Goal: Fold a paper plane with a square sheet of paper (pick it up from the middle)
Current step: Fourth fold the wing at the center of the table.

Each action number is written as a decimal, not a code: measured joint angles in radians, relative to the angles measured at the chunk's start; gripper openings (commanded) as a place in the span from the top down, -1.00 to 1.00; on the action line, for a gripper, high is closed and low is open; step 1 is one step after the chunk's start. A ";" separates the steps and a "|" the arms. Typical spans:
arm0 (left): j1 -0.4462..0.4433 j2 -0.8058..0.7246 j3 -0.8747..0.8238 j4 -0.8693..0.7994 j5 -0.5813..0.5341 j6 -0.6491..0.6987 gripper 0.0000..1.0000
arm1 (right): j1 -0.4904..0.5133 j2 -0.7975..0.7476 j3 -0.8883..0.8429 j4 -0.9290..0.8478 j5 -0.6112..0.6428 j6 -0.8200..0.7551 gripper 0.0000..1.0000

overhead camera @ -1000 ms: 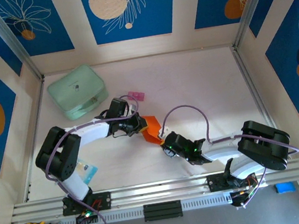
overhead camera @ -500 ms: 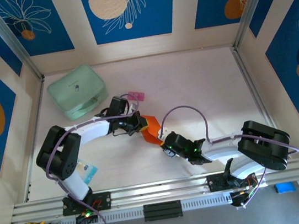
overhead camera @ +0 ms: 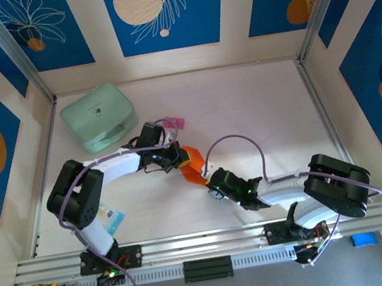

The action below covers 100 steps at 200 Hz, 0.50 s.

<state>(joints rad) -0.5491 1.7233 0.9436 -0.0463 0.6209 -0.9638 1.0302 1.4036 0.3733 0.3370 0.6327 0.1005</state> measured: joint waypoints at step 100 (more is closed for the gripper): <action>0.001 0.000 0.000 0.000 0.000 0.000 0.90 | 0.000 -0.007 0.000 0.000 -0.001 0.008 0.54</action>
<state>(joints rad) -0.5480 1.7237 0.9436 -0.0463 0.6209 -0.9634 1.0298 1.3964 0.3733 0.3370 0.6315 0.1085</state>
